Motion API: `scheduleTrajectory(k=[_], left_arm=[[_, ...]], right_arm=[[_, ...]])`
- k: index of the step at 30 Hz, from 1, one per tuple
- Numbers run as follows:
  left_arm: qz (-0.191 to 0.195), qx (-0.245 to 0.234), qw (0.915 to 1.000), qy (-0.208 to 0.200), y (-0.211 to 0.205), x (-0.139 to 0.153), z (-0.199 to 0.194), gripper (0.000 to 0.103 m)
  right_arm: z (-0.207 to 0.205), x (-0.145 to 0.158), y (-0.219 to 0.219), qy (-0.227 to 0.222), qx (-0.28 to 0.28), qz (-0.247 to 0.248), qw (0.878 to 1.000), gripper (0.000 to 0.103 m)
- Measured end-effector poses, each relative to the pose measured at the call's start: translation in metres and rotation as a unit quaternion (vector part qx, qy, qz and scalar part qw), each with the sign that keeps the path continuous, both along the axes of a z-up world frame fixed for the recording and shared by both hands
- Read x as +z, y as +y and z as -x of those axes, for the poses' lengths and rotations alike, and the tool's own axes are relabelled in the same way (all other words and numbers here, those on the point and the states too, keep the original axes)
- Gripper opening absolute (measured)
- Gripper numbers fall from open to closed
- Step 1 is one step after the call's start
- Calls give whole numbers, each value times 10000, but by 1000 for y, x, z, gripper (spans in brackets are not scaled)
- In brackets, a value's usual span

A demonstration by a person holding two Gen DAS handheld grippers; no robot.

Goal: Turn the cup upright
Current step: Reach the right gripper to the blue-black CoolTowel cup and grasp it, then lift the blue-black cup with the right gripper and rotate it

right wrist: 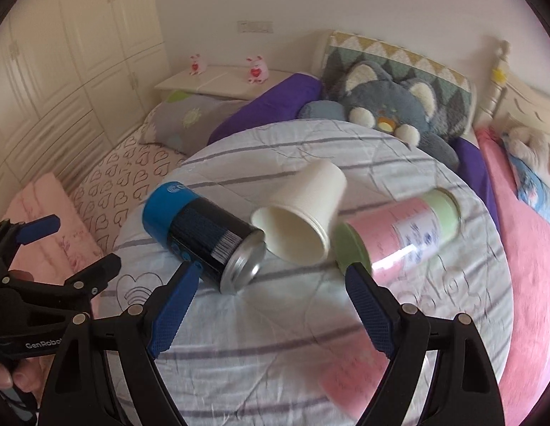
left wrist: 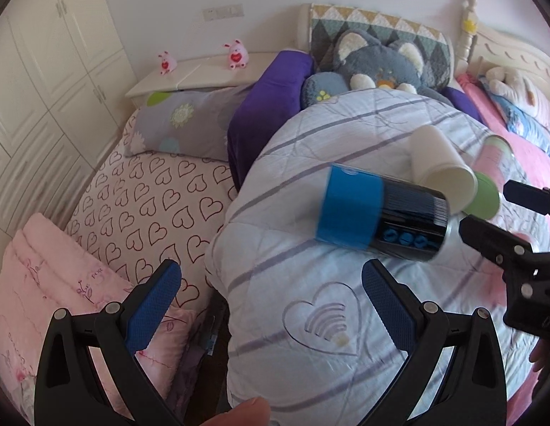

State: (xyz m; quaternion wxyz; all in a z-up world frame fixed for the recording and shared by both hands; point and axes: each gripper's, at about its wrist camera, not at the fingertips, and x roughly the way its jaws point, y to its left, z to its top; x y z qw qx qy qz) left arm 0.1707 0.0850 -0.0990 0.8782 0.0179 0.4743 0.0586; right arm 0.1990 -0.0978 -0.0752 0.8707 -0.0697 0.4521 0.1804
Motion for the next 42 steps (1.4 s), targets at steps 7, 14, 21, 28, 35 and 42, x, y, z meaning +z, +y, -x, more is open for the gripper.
scheduleTrajectory(k=[7, 14, 21, 28, 35, 42], left_arm=[[40, 267, 9996, 113, 22, -8, -14, 103], [40, 604, 9978, 265, 51, -21, -18, 103], [15, 776, 9959, 465, 69, -37, -18, 103], [37, 760, 9959, 488, 72, -41, -18, 103], [34, 754, 9959, 493, 70, -40, -17, 103], [32, 693, 9965, 465, 65, -36, -15, 103]], right_arm=[[-18, -10, 44, 65, 948, 422, 9946, 86], [-32, -22, 73, 280, 1708, 544, 9834, 86], [-48, -37, 93, 640, 2291, 846, 9676, 86], [-48, -58, 109, 1068, 2941, 1306, 9408, 86], [-57, -69, 107, 1277, 2853, 1274, 9413, 85], [-61, -64, 97, 1384, 2423, 945, 9556, 77]])
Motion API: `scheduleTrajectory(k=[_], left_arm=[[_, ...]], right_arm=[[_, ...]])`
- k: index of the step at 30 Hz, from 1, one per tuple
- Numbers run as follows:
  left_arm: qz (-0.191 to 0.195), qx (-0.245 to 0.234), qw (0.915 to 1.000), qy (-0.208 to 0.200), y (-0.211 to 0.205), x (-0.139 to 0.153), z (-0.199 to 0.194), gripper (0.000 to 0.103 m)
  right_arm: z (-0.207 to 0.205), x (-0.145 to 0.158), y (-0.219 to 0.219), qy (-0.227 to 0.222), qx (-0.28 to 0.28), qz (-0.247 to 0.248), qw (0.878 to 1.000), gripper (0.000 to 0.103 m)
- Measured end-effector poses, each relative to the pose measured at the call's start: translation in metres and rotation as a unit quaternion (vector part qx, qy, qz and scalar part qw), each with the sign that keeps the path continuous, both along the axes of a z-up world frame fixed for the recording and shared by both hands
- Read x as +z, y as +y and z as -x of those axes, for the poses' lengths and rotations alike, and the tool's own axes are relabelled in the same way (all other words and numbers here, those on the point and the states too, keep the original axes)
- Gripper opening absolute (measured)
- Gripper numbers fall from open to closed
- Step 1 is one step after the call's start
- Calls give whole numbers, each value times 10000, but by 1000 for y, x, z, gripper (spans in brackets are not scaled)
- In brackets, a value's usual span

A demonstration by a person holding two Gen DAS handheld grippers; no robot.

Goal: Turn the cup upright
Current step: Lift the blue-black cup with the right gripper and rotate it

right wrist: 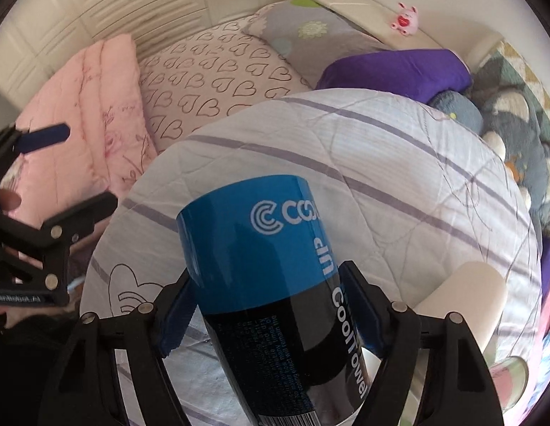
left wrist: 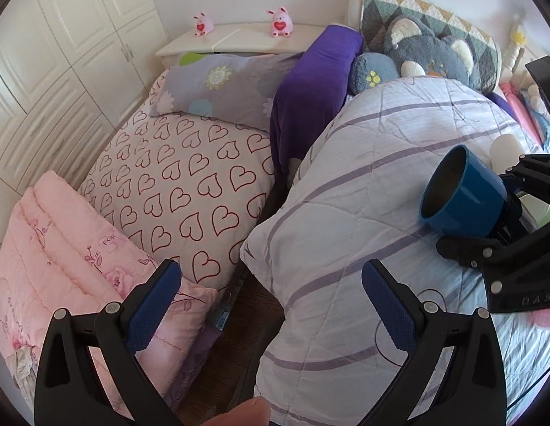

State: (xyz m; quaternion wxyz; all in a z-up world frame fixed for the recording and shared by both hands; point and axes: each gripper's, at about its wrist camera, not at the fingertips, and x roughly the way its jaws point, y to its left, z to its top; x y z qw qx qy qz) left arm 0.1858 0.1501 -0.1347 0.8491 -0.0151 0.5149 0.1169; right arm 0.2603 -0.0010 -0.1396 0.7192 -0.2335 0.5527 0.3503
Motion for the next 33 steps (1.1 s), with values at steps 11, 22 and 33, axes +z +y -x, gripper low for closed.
scheduleTrajectory(k=[11, 22, 33], left_arm=[[-24, -22, 9999, -129, -6, 10, 9, 103], [-17, -39, 9998, -191, -10, 12, 17, 103], [-25, -104, 9996, -265, -18, 19, 23, 103]], right_arm=[[-5, 19, -16, 204, -703, -850, 9937, 75], [1, 27, -17, 271, -790, -1136, 9900, 74], [15, 33, -32, 318, -816, -1219, 9887, 72]])
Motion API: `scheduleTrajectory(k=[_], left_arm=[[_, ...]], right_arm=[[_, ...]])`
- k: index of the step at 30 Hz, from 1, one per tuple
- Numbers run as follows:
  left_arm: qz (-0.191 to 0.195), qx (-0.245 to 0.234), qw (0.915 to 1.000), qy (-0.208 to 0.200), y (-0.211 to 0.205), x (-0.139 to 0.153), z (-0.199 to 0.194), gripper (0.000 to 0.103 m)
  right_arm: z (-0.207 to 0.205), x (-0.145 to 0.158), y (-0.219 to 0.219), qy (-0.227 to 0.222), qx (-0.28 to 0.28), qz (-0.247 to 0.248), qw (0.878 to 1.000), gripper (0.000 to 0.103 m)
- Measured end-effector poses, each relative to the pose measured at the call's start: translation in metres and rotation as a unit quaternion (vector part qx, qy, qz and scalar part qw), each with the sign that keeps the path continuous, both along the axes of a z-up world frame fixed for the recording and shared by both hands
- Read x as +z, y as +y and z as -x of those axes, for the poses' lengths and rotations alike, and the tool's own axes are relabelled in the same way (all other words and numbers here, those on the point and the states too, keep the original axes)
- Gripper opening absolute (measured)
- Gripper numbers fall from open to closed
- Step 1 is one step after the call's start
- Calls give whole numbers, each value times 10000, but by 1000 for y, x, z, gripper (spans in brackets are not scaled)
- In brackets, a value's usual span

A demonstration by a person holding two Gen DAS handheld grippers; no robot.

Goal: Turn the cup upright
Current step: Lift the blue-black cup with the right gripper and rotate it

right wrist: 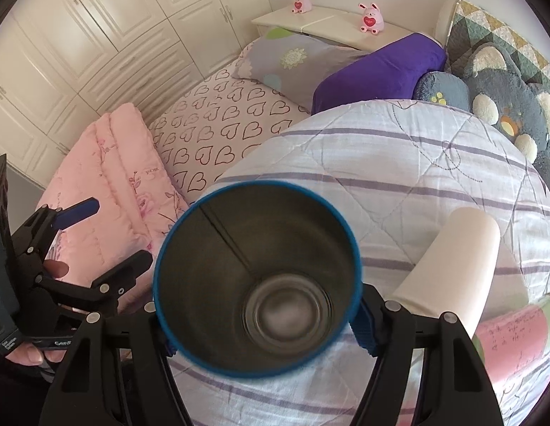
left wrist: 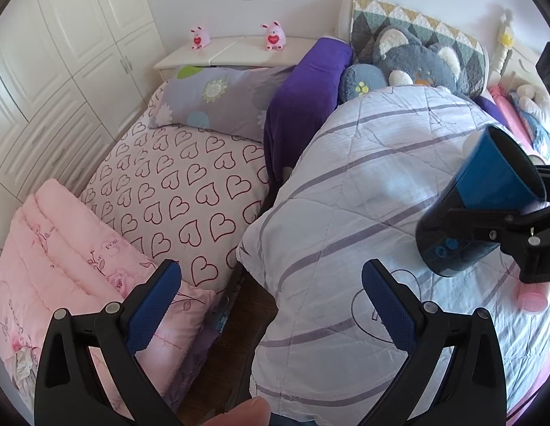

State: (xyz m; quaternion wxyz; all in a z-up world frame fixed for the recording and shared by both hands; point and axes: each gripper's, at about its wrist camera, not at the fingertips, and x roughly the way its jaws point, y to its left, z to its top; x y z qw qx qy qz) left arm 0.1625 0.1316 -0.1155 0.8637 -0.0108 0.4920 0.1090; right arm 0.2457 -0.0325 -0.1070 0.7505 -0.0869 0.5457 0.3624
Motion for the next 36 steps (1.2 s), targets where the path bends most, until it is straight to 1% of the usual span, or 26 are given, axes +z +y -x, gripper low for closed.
scheduleTrajectory(k=[4, 16, 23, 26, 30, 36], left_arm=[[-11, -44, 10000, -20, -4, 2, 3, 103], [-36, -103, 9999, -112, -12, 11, 12, 103], [-57, -217, 9995, -213, -23, 20, 20, 103], [-83, -333, 9990, -276, -33, 25, 22, 103], [-115, -612, 9974, -370, -57, 32, 26, 103], [-121, -1098, 9928, -463, -102, 40, 26, 103]], right_arm=[[6, 0, -5, 2, -51, -16, 10000, 70], [20, 7, -12, -70, -96, -11, 9999, 70], [33, 26, -27, -259, -211, -159, 9993, 70], [42, 38, -43, -345, -353, -245, 9985, 70], [58, 49, -75, -456, -658, -351, 9962, 70], [88, 70, -148, -676, -1453, -297, 9866, 70]])
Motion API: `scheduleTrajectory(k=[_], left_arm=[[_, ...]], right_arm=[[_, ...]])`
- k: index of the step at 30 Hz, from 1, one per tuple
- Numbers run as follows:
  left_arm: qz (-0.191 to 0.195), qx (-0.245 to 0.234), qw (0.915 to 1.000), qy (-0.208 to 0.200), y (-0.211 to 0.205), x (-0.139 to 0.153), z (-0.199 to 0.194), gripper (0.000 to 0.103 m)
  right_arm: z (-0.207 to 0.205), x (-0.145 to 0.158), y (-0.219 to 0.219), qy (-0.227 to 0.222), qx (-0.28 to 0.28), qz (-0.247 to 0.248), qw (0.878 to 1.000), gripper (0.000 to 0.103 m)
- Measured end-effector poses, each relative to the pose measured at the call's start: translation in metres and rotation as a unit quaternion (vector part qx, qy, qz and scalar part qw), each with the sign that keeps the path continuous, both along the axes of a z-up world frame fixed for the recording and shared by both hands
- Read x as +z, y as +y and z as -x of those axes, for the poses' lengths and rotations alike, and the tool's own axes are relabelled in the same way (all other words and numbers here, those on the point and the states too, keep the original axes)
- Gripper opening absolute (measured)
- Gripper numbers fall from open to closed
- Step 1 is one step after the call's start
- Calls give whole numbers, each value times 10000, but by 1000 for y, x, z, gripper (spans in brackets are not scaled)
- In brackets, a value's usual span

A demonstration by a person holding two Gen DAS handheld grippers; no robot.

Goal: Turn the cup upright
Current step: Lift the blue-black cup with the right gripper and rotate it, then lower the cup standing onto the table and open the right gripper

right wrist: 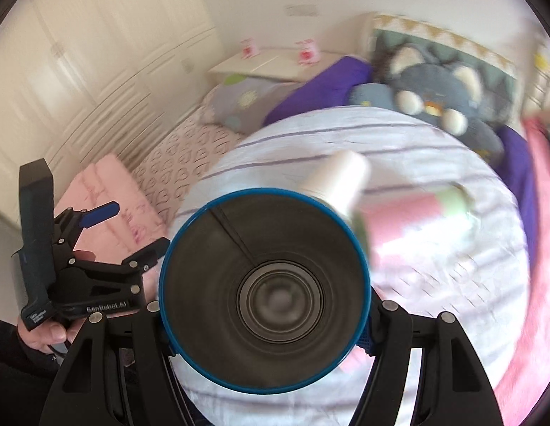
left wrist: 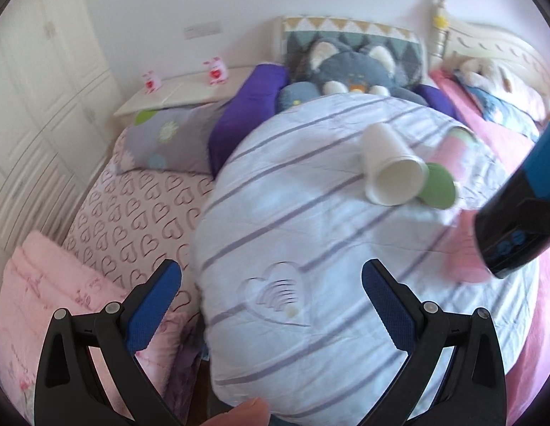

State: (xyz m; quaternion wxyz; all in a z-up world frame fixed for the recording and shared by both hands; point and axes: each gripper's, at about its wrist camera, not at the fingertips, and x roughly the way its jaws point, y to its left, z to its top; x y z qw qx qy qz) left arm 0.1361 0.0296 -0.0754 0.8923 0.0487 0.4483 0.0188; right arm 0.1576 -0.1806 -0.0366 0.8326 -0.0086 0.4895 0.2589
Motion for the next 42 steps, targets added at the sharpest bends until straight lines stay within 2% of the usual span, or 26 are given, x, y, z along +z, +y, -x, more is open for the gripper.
scheduleTrajectory(k=[7, 13, 18, 22, 25, 35, 37, 42], left_arm=[[-11, -474, 9989, -39, -49, 5, -3, 103], [-129, -671, 9977, 3, -74, 2, -4, 103], [-275, -621, 9977, 69, -79, -3, -9, 103], [-361, -552, 9977, 128, -78, -7, -14, 103], [-416, -524, 9976, 155, -79, -9, -19, 103], [-514, -523, 9972, 176, -81, -11, -24, 103], [-524, -546, 9970, 171, -83, -11, -23, 103], [-531, -602, 9967, 130, -87, -7, -19, 103]], right_arm=[[31, 5, -84, 41, -967, 129, 9952, 70], [26, -20, -120, 348, -1214, 97, 9919, 70], [10, -55, -129, 624, -1190, -47, 9909, 70], [-9, -72, -129, 709, -1187, -140, 9903, 70], [-21, -74, -131, 673, -1215, -279, 9899, 70], [-52, -87, -134, 718, -1349, -217, 9880, 71], [-53, -89, -138, 745, -1434, -257, 9865, 78], [-46, -84, -145, 637, -1693, -239, 9832, 84]])
